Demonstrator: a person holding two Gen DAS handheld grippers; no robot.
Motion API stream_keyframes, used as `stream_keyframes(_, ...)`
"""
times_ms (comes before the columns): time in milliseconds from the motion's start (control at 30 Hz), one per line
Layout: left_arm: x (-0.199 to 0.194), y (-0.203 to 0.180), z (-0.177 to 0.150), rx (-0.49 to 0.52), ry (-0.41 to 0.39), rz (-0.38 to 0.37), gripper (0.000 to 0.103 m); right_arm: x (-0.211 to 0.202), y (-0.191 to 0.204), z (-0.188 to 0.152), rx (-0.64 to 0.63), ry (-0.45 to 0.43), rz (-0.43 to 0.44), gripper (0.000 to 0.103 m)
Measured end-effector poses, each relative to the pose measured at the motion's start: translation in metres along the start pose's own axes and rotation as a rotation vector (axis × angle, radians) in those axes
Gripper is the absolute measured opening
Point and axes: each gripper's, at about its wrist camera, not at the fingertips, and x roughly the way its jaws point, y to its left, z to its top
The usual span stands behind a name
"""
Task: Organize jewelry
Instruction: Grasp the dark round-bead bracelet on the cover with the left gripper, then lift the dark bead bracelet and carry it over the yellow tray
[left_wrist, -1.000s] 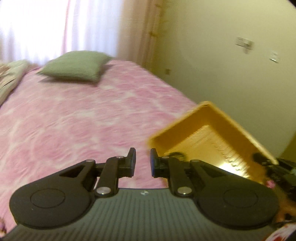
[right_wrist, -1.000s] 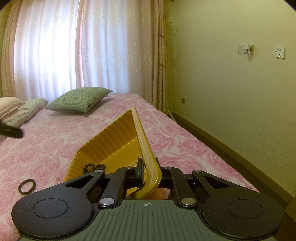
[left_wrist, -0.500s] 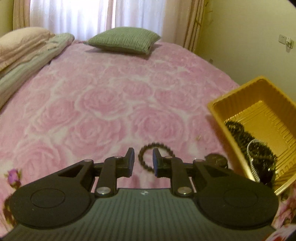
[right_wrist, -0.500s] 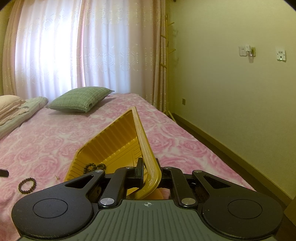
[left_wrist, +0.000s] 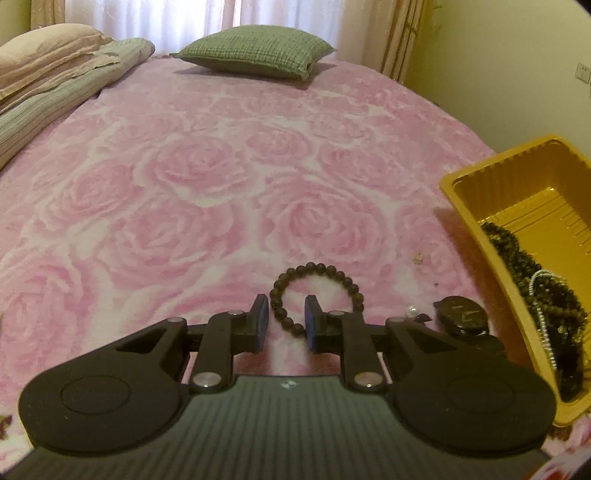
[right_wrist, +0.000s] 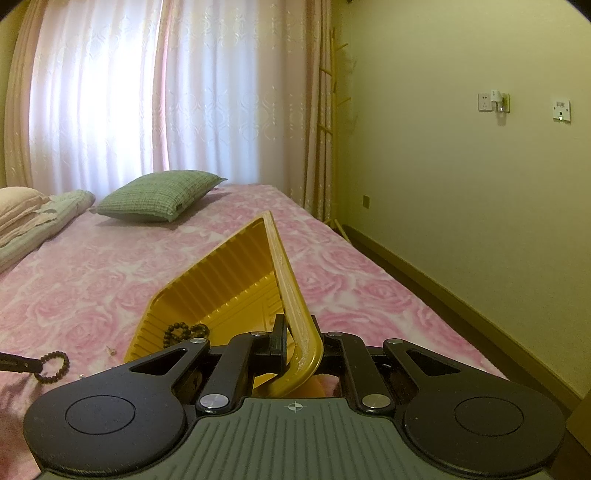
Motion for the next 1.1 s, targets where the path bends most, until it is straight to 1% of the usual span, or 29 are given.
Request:
stream_keyframes(167,0.006,-0.001,0.002,0.009,0.009,0.019,0.018,0.0,0.0,0.0,0.0,0.001,-0.001,0.009)
stream_keyframes(233,0.007,-0.001,0.003,0.018,0.013,0.025,0.015,0.0,0.0,0.0,0.0,0.0,0.0,0.009)
stream_keyframes(267,0.007,-0.002,0.003,0.026,0.015,0.033,0.01,0.0,0.0,0.0,0.0,0.0,0.0,0.009)
stream_keyframes(367,0.006,-0.001,0.004,0.044,0.02,0.029,0.006,0.0,0.0,0.0,0.0,0.001,-0.001,0.009)
stream_keyframes(567,-0.001,0.002,0.005,0.067,0.021,0.053,0.006,0.001,0.0,-0.001,-0.002,0.002,-0.002,0.009)
stream_keyframes(867,-0.029,-0.001,0.014,0.105,-0.036,0.075,0.006,0.001,0.001,-0.001,-0.003,0.001,-0.001,0.009)
stream_keyframes(1100,-0.05,-0.013,0.028,0.142,-0.087,0.057,0.006,0.002,0.001,-0.002,-0.006,0.0,-0.001,0.009)
